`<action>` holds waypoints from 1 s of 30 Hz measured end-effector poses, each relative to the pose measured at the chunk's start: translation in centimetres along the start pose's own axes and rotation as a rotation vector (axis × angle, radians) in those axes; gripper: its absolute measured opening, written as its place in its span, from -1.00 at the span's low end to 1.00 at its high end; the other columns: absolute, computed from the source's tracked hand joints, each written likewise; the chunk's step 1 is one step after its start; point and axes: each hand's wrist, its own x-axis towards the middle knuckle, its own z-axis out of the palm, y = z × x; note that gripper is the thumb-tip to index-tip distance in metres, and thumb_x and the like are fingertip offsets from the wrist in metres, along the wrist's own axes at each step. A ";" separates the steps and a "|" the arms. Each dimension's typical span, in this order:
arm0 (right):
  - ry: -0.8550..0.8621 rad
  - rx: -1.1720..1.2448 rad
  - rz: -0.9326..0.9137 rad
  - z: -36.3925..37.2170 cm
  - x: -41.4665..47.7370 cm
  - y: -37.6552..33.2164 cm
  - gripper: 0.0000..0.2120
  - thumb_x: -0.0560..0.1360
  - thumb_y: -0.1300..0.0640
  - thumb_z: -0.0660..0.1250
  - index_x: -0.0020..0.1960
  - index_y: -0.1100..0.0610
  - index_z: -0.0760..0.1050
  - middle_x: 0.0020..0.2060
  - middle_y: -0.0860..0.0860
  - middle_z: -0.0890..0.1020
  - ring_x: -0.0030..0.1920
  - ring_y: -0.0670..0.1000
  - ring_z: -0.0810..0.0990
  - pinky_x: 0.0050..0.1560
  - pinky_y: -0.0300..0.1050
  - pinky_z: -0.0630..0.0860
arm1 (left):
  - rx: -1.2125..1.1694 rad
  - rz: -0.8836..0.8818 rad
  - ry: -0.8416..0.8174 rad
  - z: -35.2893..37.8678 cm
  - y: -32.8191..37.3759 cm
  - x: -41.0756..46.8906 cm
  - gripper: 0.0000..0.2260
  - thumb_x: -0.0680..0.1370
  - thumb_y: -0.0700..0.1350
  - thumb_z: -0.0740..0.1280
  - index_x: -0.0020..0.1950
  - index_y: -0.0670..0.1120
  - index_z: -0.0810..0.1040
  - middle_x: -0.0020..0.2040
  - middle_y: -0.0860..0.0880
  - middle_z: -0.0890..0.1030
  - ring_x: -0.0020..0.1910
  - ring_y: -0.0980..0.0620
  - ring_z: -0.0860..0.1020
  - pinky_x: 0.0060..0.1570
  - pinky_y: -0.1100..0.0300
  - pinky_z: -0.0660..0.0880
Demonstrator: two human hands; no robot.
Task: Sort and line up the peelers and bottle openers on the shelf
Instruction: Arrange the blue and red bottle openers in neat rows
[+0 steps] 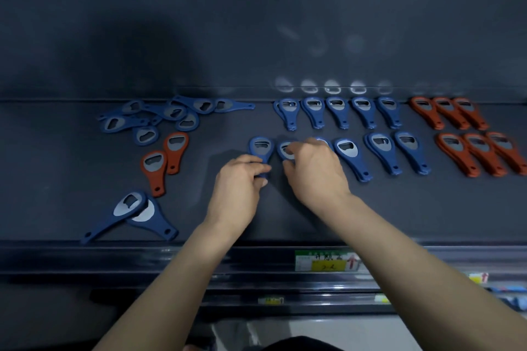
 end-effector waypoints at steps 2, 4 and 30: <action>-0.012 0.038 -0.053 -0.2 1.2 -0.2 -0.80 0.53 0.19 0.23 0.08 0.24 0.52 0.01 0.15 0.54 0.07 0.17 0.47 -0.05 -0.05 0.37 | -0.060 -0.007 0.013 -0.7 -0.2 0.2 -0.70 0.43 -0.27 0.45 0.15 -0.15 0.62 0.07 0.01 0.59 0.01 0.07 0.56 0.06 0.44 0.40; -0.021 0.062 -0.092 -0.2 2.9 -0.6 -0.81 0.53 0.19 0.23 0.07 0.25 0.52 -0.02 0.15 0.55 0.06 0.18 0.48 -0.08 -0.04 0.40 | -0.049 -0.030 0.118 -2.4 -0.9 1.1 -0.76 0.46 -0.25 0.42 0.12 -0.12 0.63 -0.01 0.05 0.59 -0.08 0.12 0.55 -0.06 0.45 0.40; -0.177 -0.091 0.061 3.7 14.5 -5.9 -0.95 0.49 0.34 0.25 -0.06 0.25 0.44 -0.01 0.22 0.56 -0.09 0.17 0.48 -0.21 -0.12 0.34 | 0.433 -0.055 -0.274 -9.0 -9.9 17.1 -0.63 0.51 -0.25 0.35 0.31 -0.21 0.44 0.23 -0.19 0.47 0.24 -0.15 0.41 0.22 -0.03 0.36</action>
